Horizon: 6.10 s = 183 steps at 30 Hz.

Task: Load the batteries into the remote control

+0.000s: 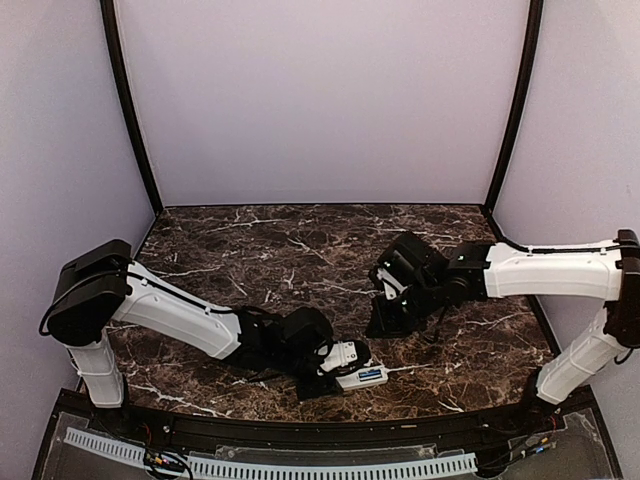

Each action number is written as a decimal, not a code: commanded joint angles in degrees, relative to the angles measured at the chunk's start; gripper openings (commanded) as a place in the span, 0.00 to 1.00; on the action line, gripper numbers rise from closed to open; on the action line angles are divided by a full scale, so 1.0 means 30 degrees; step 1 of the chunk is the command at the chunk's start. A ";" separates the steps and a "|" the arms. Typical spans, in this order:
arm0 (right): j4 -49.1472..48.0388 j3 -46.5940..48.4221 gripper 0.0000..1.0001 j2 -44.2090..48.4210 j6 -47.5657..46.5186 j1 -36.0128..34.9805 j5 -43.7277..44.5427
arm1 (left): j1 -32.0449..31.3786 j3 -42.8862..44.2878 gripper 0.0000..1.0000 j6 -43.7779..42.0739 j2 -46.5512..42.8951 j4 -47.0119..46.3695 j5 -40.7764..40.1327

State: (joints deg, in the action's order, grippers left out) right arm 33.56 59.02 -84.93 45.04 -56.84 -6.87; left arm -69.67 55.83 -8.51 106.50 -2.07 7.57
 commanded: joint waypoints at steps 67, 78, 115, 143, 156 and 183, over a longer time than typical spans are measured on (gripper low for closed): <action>0.0283 0.2303 0.00 -0.5319 -0.7310 0.7550 0.1068 | 0.1176 -0.1638 0.66 -0.3680 -0.5890 -0.0004 -0.0913; 0.0605 0.2356 0.00 -0.3263 -0.9090 0.6887 -0.2124 | 0.1470 -0.3793 0.63 -0.9031 -0.9330 -0.2990 -0.1896; 0.0067 0.3394 0.00 -0.1735 -1.0452 -0.0533 -1.1352 | 0.0091 -0.3372 0.38 -1.6671 -0.9710 -0.1671 0.0654; -0.0110 0.3743 0.07 -0.1937 -1.0393 -0.0841 -1.0770 | 0.0020 -0.3538 0.00 -1.4785 -0.9489 -0.3027 -0.1135; -0.5898 0.0317 0.99 0.4003 -0.8335 0.1238 -0.8072 | 0.0047 -0.5640 0.00 -0.3875 -0.9485 -0.7425 -0.3169; -1.1966 0.0800 0.99 0.4039 -0.9029 0.6546 -0.6221 | 0.7488 -0.4182 0.00 0.5421 -0.5674 -1.8887 0.2836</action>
State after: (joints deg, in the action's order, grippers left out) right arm 0.78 56.25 -69.58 19.09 -41.69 -23.75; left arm -51.22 38.70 5.37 86.83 -55.68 13.23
